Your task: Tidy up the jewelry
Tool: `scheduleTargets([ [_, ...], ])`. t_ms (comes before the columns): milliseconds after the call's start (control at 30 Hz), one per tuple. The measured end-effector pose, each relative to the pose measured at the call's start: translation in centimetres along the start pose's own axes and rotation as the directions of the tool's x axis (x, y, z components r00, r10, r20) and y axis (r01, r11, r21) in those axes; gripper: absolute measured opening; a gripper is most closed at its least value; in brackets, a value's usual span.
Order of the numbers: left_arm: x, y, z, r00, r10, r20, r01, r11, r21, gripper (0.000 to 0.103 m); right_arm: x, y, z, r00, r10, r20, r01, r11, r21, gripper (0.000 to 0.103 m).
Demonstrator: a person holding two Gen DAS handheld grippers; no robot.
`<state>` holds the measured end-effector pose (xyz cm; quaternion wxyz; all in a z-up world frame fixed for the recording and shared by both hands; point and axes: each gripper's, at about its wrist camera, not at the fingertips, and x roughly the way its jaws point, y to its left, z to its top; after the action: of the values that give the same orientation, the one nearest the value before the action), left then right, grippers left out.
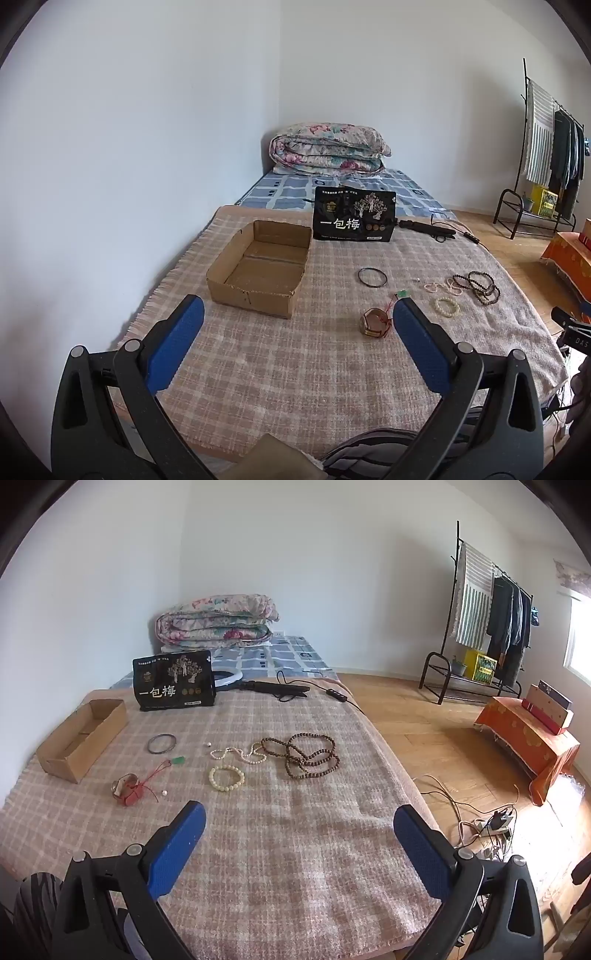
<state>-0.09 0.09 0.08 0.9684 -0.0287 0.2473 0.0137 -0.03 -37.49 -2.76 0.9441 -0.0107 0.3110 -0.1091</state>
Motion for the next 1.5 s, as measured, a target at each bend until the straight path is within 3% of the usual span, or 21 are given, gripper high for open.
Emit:
scheduleTargets([
  [267,-1.3,-0.1,0.4,0.999,0.009,0.046,-0.01,1.0,0.019,0.103,-0.2,0.0,0.1,1.0,0.017,0.008,-0.018,0.999,0.028,0.103],
  [1500,-1.8,-0.8,1.6,0.998,0.0,0.062,-0.001,1.0,0.015,0.103,-0.6,0.3,0.6,0.999,0.026,0.022,-0.027,0.999,0.02,0.103],
])
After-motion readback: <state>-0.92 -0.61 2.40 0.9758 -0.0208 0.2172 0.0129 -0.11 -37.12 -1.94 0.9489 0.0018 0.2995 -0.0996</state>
